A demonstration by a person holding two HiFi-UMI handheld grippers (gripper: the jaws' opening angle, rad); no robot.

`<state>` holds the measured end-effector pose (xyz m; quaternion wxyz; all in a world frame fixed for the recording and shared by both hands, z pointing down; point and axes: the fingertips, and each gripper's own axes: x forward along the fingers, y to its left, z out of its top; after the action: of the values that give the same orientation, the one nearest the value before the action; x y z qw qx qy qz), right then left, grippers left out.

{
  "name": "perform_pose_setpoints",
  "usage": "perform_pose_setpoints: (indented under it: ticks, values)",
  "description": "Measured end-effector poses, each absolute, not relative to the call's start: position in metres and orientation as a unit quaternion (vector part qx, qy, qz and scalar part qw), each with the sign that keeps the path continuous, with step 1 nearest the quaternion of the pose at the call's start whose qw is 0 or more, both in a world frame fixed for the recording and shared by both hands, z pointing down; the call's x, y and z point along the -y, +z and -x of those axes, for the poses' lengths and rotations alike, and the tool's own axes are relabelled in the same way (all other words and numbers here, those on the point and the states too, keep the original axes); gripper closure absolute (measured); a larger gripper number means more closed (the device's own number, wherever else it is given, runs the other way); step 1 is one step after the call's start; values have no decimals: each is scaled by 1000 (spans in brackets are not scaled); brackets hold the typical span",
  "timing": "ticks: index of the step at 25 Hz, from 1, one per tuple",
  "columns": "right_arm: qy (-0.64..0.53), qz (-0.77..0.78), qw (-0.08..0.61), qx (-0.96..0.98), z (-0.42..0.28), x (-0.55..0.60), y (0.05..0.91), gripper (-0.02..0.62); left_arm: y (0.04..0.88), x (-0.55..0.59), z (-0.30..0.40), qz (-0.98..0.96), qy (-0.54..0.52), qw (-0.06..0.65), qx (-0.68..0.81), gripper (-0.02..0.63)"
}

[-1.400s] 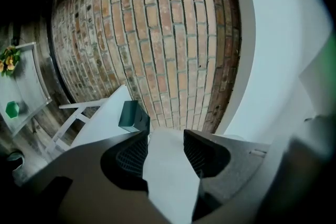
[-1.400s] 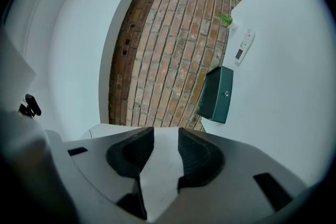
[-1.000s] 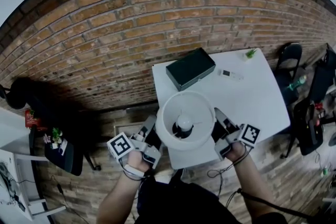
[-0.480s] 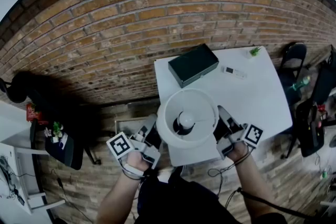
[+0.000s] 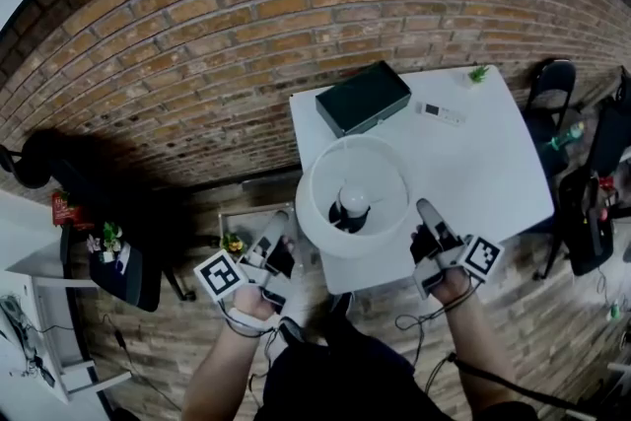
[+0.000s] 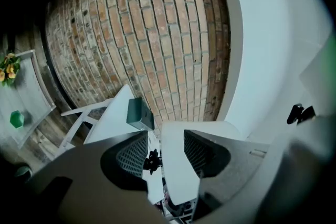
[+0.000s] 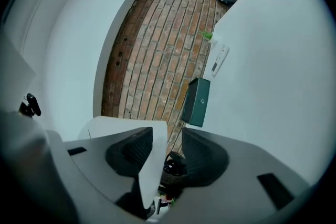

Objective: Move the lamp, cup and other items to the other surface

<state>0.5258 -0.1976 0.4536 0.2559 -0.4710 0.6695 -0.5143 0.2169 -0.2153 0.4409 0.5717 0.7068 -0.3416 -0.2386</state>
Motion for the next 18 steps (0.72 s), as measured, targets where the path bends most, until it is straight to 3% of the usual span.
perform_pose_setpoints:
  ticks: [5, 8, 11, 18]
  values:
    - [-476, 483, 215, -703, -497, 160, 453, 463, 468, 172, -204, -745, -150, 526, 382, 405]
    - [-461, 498, 170, -715, -460, 134, 460, 592, 498, 145, -168, -778, 11, 421, 466, 429]
    - [-428, 539, 62, -722, -429, 99, 486, 591, 517, 111, -132, -786, 119, 341, 502, 433]
    - [-354, 530, -60, -768, -311, 37, 495, 578, 532, 19, -48, -783, 148, 331, 505, 433]
